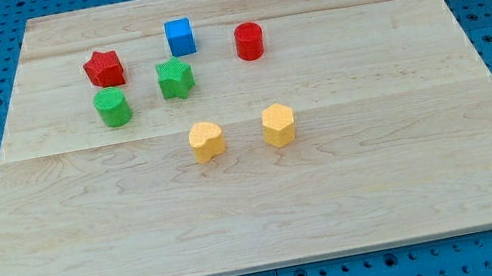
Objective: Push the red circle towards the center left
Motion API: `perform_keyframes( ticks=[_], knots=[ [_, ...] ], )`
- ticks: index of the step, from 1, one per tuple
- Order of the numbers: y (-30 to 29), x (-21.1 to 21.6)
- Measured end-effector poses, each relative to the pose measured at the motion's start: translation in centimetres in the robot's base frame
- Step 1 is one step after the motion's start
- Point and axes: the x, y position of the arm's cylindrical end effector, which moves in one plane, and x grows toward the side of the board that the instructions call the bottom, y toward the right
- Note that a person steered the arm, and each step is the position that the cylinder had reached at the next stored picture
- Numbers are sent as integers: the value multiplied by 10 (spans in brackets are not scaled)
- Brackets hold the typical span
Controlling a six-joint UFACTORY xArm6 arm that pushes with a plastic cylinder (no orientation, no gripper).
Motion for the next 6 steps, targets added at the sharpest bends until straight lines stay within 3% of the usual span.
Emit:
perform_keyframes(
  ticks=[1,3,6],
  knots=[
    [-3,3],
    [-38,48],
    [-143,93]
  ],
)
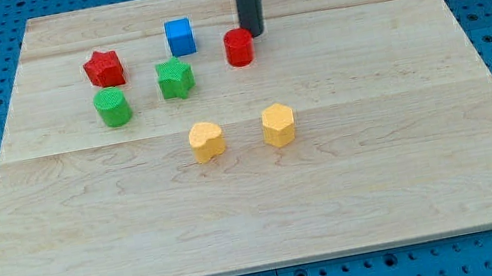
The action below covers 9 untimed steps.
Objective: Push the red circle towards the center left
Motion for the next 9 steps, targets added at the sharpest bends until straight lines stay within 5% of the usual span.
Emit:
perform_keyframes(
  ticks=[2,9],
  knots=[
    [-35,7],
    [-9,151]
  ],
)
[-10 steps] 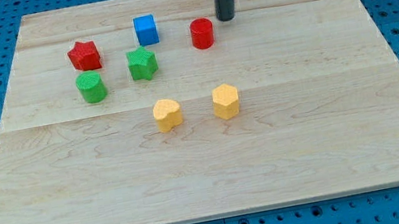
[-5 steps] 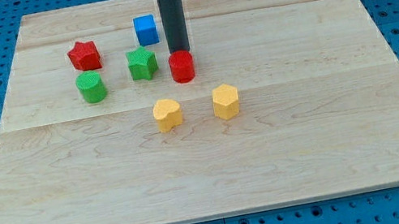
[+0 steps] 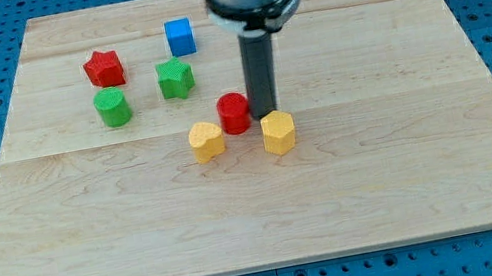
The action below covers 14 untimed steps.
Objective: Push the red circle towards the center left
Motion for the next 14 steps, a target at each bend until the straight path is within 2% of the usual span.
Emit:
perform_keyframes(
  ticks=[1,3,5,7,11,14],
  knots=[
    [-14,2],
    [-2,-3],
    [-67,-5],
    [-49,-27],
    [-201,-37],
    [-214,-32]
  ],
)
